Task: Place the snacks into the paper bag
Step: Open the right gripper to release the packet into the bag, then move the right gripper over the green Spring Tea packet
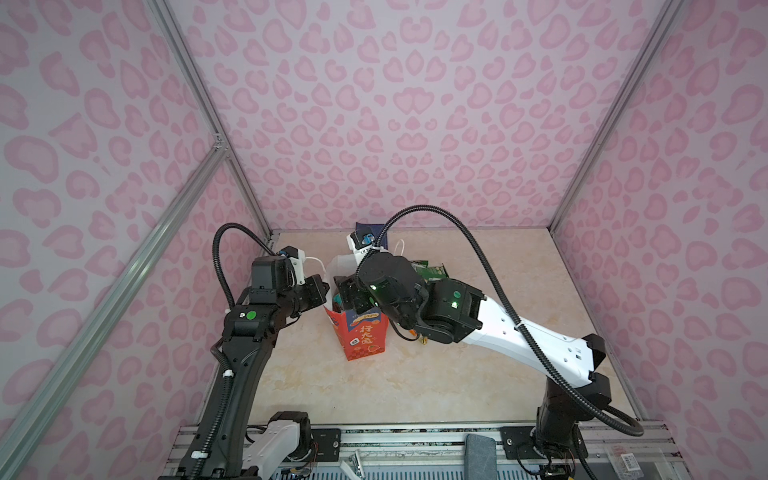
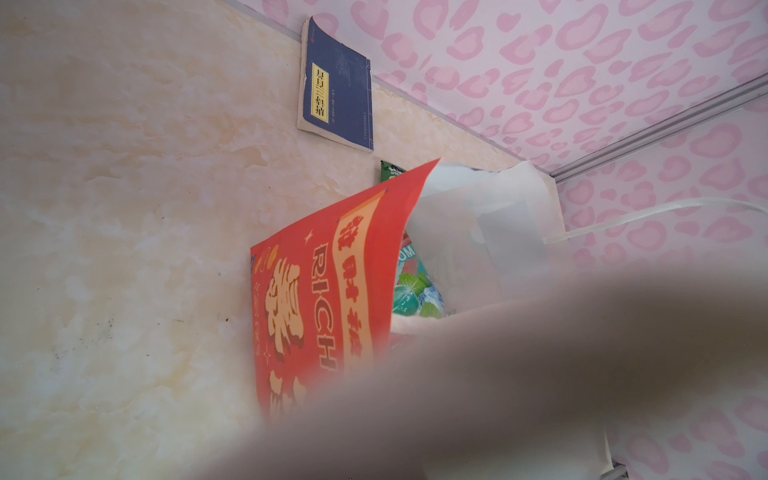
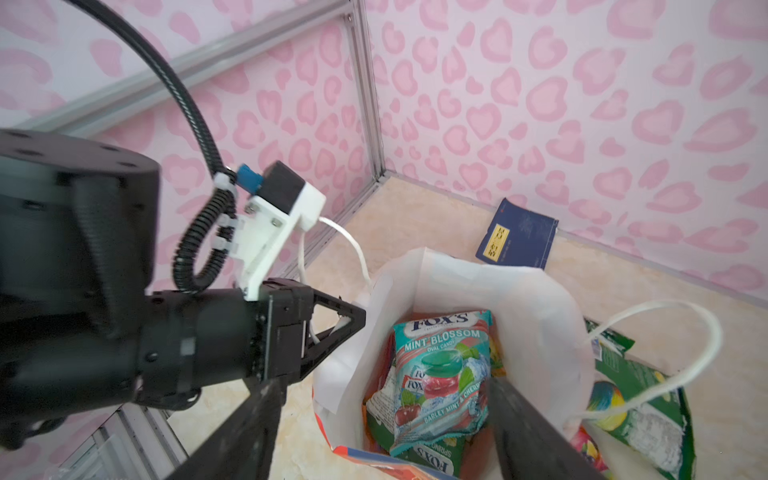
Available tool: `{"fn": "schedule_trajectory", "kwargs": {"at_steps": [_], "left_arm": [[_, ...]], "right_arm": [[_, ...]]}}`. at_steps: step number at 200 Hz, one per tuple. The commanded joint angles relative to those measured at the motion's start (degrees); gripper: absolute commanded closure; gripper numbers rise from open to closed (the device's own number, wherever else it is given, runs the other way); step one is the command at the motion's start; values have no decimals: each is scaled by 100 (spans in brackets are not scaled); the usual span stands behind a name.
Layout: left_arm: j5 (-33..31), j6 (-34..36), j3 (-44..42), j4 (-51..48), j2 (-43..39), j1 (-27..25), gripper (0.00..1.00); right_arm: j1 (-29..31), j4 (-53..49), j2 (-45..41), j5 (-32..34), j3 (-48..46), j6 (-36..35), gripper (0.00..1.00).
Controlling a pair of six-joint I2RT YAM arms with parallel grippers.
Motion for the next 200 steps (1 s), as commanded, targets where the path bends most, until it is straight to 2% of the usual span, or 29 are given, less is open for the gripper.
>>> {"fn": "schedule_trajectory", "kwargs": {"at_steps": [1, 26, 44, 86, 114, 141, 175, 200], "left_arm": [[80, 24, -9, 423, -9, 0, 96], [63, 21, -12, 419, -6, -1, 96], [30, 12, -13, 410, -10, 0, 96], [-3, 3, 1, 362, 17, -7, 96], [19, 3, -4, 369, 12, 0, 96], [36, -6, -4, 390, -4, 1, 96], [52, -12, -9, 402, -8, 2, 96], [54, 3, -13, 399, -9, 5, 96]], "right_arm": [[84, -169, -249, 272, 46, -481, 16], [114, -283, -712, 691, -130, -678, 12], [72, -199, -1146, 1239, -649, -744, 6], [-779, 63, -2366, 1347, -2434, -94, 3], [-2006, 515, -3072, 427, -4053, 605, 3], [-2947, 1097, -3291, -475, -5222, 1003, 3], [-3962, 2102, -3057, -1635, -6275, 1206, 3], [-4561, 2784, -2478, -2413, -6672, 1220, 6]]}}
